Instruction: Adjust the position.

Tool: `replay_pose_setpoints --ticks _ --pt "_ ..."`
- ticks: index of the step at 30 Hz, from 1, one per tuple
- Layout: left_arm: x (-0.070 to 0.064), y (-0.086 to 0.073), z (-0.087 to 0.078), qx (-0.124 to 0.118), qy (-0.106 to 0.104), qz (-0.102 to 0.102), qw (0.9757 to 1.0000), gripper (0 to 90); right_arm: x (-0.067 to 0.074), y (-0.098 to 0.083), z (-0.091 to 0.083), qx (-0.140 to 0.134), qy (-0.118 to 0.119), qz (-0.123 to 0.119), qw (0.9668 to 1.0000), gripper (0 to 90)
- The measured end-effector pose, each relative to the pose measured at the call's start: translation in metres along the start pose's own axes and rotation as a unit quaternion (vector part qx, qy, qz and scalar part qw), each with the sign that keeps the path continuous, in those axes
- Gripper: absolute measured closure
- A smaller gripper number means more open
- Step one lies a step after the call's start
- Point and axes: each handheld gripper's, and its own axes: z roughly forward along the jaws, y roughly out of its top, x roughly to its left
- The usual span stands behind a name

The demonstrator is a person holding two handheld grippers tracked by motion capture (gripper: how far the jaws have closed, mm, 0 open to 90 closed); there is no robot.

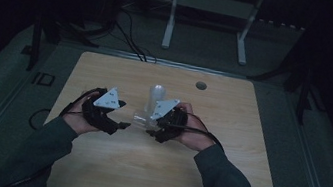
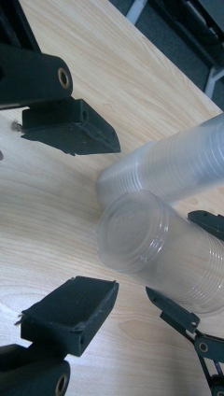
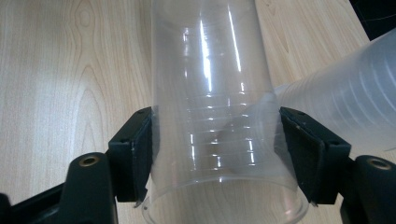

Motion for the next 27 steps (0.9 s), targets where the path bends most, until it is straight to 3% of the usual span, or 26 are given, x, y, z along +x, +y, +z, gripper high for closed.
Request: replay_pose_setpoints --ticks 14,27 --pt "-0.006 0.002 0.006 0.029 0.005 0.024 0.9993 27.0 0.003 0.0 0.005 0.015 0.003 -0.007 0.9999 31.2" --pt "-0.013 0.006 0.014 0.065 -0.001 0.051 0.9966 26.3 0.005 0.001 0.008 0.029 0.006 -0.018 0.9994 31.2"
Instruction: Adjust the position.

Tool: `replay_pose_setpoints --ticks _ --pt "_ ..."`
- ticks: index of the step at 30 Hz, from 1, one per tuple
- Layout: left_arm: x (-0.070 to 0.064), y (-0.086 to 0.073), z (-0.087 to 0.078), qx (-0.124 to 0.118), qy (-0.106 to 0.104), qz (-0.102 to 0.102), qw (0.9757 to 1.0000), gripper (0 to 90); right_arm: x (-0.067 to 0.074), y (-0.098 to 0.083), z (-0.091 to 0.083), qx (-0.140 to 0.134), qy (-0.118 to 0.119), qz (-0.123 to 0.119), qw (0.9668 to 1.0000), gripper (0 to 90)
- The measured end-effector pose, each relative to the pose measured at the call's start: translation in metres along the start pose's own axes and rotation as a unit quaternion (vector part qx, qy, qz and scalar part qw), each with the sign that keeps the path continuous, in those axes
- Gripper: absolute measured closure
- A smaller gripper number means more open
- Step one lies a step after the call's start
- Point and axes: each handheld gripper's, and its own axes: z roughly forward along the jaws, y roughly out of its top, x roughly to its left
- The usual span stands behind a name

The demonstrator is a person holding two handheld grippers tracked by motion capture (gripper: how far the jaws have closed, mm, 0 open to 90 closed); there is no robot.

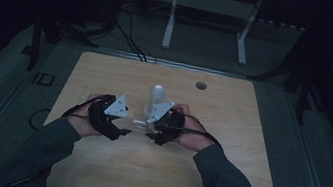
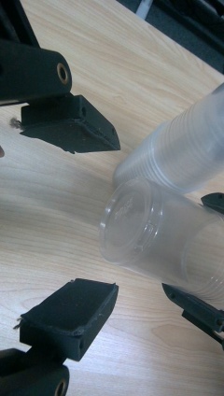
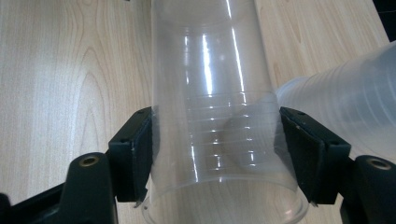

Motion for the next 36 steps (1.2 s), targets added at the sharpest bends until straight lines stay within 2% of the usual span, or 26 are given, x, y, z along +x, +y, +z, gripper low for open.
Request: replay_pose_setpoints --ticks 13,16,26,36 --pt "-0.003 0.003 0.007 0.022 -0.025 0.014 0.9993 26.3 0.007 0.005 0.004 0.017 0.005 -0.022 0.9996 31.3" --pt "-0.004 0.005 0.009 0.033 -0.032 0.024 0.9987 26.3 0.008 0.006 0.005 0.022 0.005 -0.031 0.9993 31.3" --pt "-0.004 0.007 0.015 0.044 -0.047 0.026 0.9976 26.3 0.011 0.006 0.008 0.028 0.005 -0.041 0.9987 31.3" --pt "-0.008 0.01 0.023 0.065 -0.055 0.033 0.9958 26.4 0.014 0.007 0.009 0.031 0.011 -0.051 0.9982 31.4"
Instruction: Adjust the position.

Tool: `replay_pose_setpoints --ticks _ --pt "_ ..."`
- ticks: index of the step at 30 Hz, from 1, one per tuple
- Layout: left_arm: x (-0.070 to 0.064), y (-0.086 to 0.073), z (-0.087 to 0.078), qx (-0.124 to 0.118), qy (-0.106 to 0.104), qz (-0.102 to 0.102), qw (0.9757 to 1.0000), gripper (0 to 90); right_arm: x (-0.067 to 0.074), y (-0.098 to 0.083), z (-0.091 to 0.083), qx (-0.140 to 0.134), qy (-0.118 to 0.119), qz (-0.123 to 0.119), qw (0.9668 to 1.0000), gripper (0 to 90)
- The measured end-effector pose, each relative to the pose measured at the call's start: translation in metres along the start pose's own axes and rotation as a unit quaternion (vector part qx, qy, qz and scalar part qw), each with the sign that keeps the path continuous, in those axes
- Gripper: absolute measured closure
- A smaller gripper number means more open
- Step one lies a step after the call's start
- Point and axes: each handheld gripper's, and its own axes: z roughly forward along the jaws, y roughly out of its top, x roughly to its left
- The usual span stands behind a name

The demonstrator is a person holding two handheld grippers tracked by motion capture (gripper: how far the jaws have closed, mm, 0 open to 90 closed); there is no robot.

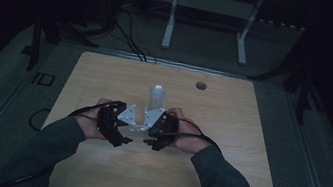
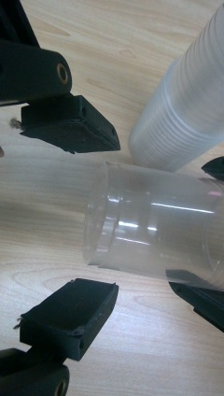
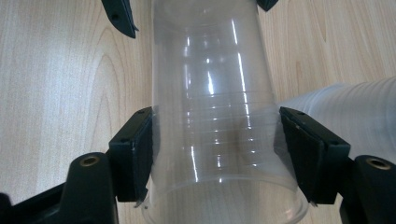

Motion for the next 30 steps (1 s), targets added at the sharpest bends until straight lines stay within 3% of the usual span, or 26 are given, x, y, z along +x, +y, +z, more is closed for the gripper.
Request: replay_pose_setpoints --ticks 16,30 --pt "0.002 0.003 0.009 0.02 -0.03 0.007 0.9993 28.4 0.003 0.003 0.002 -0.001 0.0 -0.009 1.0 31.6" --pt "0.004 0.003 0.012 0.025 -0.041 0.001 0.9988 38.1 0.006 0.004 0.003 0.001 0.0 -0.018 0.9998 31.6"
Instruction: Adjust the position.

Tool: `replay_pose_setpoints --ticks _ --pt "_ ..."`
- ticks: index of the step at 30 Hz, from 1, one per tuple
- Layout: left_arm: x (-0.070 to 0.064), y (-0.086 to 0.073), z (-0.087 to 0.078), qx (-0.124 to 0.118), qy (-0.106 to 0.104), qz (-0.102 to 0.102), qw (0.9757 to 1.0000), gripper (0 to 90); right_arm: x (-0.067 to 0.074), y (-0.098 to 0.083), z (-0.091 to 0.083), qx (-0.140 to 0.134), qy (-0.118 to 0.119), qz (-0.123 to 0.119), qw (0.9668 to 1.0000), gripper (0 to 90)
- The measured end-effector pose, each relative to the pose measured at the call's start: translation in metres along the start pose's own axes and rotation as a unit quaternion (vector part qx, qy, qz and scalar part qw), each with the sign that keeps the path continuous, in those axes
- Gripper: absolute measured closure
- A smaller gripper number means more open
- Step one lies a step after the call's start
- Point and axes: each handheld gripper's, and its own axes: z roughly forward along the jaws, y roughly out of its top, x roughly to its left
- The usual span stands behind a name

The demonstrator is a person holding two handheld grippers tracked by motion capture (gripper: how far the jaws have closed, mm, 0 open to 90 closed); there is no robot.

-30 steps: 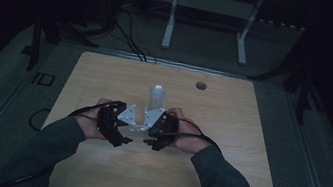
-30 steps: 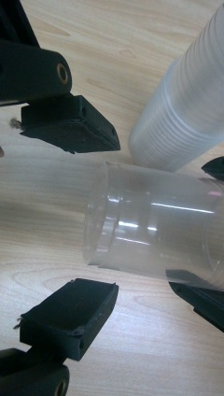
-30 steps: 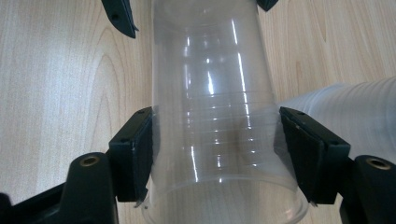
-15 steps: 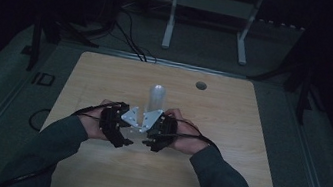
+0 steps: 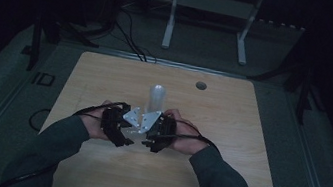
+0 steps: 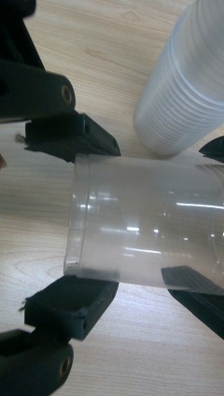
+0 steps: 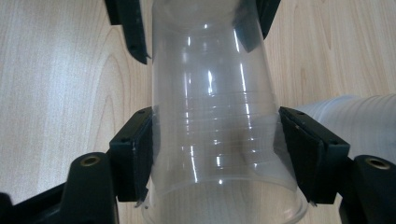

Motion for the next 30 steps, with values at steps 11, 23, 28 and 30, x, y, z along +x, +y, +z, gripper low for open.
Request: replay_pose_setpoints --ticks 11,23,28,30 --pt "0.0 -0.002 0.001 0.0 -0.004 0.002 1.0 41.2 0.001 0.0 0.001 -0.001 0.005 -0.009 0.9999 29.1" --pt "0.003 -0.009 0.006 -0.004 -0.002 -0.011 0.9999 41.3 0.0 -0.003 -0.007 -0.014 -0.009 -0.004 0.9999 17.5" --pt "0.005 -0.012 0.007 -0.01 0.0 -0.019 0.9998 41.3 0.0 -0.004 -0.011 -0.023 -0.011 0.006 0.9997 17.5" --pt "0.005 -0.014 0.007 -0.013 0.001 -0.021 0.9997 41.3 0.0 -0.004 -0.012 -0.026 -0.013 0.008 0.9996 17.6"
